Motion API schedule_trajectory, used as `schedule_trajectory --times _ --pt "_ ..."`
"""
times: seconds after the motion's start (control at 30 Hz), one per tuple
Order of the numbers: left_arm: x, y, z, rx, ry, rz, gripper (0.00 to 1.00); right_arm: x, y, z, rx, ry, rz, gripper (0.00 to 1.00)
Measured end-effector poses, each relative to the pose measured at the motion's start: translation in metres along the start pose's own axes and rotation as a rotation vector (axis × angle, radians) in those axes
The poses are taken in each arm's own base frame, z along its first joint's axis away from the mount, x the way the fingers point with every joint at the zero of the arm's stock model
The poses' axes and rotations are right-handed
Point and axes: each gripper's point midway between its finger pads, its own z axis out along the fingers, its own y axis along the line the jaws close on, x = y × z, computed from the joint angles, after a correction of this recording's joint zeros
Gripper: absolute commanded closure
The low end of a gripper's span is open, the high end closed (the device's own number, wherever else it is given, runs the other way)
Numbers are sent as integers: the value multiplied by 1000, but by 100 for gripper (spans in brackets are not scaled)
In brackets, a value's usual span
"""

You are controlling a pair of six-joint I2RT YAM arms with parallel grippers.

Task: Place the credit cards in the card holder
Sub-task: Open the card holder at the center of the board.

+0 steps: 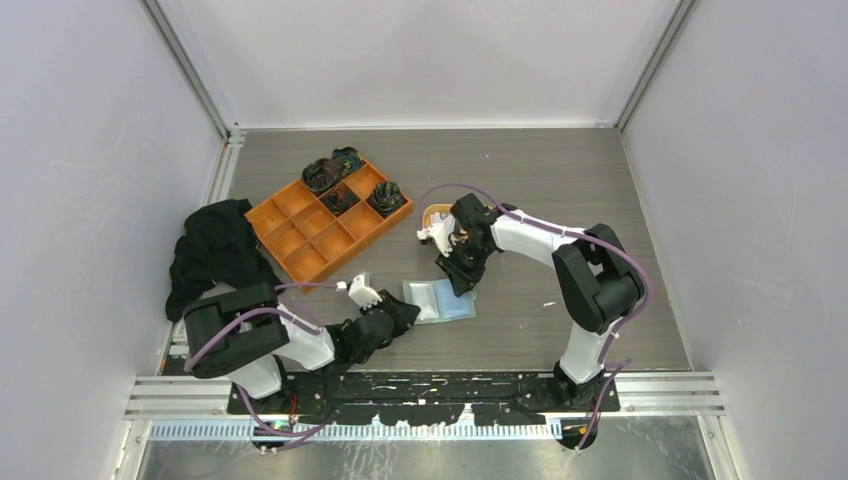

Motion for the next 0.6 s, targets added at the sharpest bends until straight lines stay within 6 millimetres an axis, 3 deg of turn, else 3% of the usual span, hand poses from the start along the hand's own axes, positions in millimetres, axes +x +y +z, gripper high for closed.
schedule_trajectory --times 0.2,0.33,0.47,0.6 --pt "-1 -9 -5 53 10 -20 47 -4 -3 -7 6 -5 13 68" --pt "-9 -16 -16 43 22 45 44 -11 4 -23 -38 -68 17 67" --pt "-27 -36 -29 70 6 99 44 -22 11 -37 -66 -136 1 67" --pt "-37 -38 -43 76 10 163 45 -24 20 -39 -111 -150 4 66"
